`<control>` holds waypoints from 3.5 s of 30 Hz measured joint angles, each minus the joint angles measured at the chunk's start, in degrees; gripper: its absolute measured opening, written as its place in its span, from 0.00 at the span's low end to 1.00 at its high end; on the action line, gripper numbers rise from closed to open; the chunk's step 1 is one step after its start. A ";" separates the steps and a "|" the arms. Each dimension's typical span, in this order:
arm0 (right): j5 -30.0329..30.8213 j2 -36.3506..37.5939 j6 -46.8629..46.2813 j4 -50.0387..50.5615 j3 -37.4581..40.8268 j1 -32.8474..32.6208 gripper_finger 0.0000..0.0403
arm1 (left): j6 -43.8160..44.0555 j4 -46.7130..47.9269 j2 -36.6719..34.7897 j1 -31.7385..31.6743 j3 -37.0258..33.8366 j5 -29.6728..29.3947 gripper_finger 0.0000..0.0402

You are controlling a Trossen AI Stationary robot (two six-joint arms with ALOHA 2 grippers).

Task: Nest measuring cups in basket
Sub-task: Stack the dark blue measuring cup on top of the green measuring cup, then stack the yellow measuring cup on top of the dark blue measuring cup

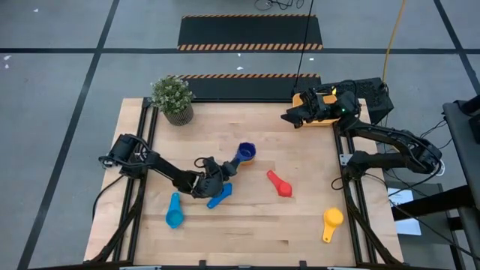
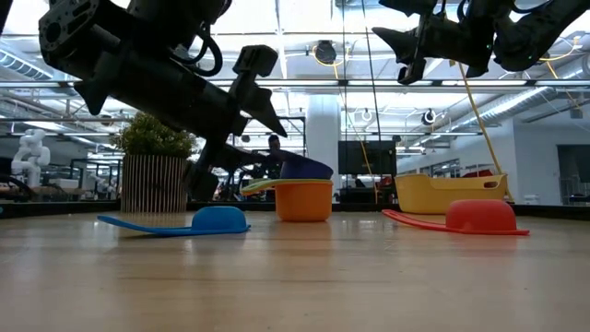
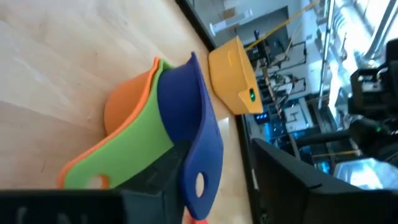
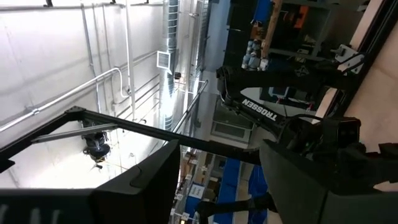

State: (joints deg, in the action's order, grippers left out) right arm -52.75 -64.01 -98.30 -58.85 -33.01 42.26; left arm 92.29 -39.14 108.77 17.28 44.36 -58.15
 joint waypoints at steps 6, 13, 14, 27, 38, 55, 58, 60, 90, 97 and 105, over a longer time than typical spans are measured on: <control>-0.02 0.00 0.00 0.00 0.00 0.00 0.53 | -5.13 3.90 -3.03 -0.32 0.00 0.32 0.60; 0.00 0.00 -0.18 0.00 0.00 0.00 0.53 | -7.75 29.08 -14.57 -3.57 -0.02 9.96 0.73; 0.00 0.00 -0.12 0.00 0.00 0.01 0.53 | -8.82 31.94 -16.10 -4.23 -0.02 11.83 0.74; 5.56 -0.02 3.49 3.04 -0.02 0.02 0.53 | -35.42 35.09 -25.05 -11.48 0.00 26.01 0.87; 9.51 -0.02 3.58 3.69 -0.02 0.00 0.53 | -44.18 40.67 -21.16 -11.01 0.00 32.96 0.97; 12.48 -0.02 6.22 5.20 -0.02 0.00 0.53 | -50.59 39.08 -13.68 -10.27 -0.10 35.90 0.99; 12.49 -0.02 6.80 5.65 -0.02 0.00 0.53 | -49.95 35.19 -11.72 -10.12 0.04 37.10 0.99; 12.50 -0.04 7.30 5.88 -0.02 0.00 0.53 | -50.07 32.91 -10.62 -10.09 -0.07 37.33 0.99; 12.08 -0.11 7.12 6.47 -0.04 0.04 0.53 | -45.22 32.93 -9.29 -10.29 0.52 35.41 0.46; 12.33 -0.11 7.16 6.47 -0.02 0.02 0.53 | -47.55 33.08 -9.29 -10.29 0.52 35.78 0.40; 14.17 -0.09 7.37 6.43 -0.03 0.02 0.53 | -46.97 35.04 -10.71 -10.27 0.52 39.88 0.63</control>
State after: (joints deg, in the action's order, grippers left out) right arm -38.58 -64.10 -90.93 -52.42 -33.04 42.28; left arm 45.31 -4.10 98.06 7.01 44.88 -18.27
